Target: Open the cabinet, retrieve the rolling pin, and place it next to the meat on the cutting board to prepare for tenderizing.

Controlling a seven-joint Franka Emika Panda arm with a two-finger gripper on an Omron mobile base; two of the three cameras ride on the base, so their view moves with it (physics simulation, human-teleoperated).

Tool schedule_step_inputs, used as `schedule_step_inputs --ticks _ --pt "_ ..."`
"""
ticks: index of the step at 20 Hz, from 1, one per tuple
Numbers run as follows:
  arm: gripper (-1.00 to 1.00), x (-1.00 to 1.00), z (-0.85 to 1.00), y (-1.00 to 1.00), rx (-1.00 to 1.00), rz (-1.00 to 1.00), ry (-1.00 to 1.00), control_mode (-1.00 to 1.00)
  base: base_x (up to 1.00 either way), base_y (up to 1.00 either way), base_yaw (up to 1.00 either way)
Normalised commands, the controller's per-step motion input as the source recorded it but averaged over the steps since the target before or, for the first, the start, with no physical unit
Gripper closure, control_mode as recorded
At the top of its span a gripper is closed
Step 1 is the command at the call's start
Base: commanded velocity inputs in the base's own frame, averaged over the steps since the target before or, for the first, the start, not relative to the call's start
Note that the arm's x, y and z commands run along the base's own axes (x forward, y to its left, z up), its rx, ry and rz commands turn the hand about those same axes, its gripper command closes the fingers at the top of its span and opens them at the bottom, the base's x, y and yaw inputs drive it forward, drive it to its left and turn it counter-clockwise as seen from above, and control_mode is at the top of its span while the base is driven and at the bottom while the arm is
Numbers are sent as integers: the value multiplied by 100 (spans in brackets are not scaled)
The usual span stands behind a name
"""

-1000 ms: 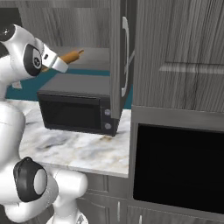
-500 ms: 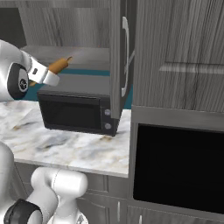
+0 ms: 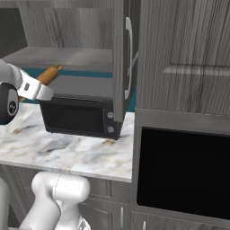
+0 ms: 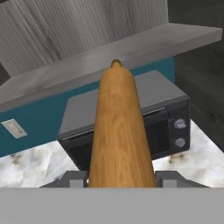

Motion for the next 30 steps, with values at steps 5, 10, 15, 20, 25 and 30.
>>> schedule_step_inputs --ticks 5,10,15,20,25,30 --pt "100 -54 0 -1 0 4 -1 -100 0 0 0" --pt "100 -67 1 -1 0 0 -5 -100 0 0 0" --pt "100 -31 0 6 -1 0 0 -100 0 0 0" --pt "100 0 0 0 0 0 0 -100 0 0 0" --pt "100 -2 0 0 1 3 -5 -100 0 0 0" --pt "100 -6 -4 -1 1 4 -3 100 -9 0 6"
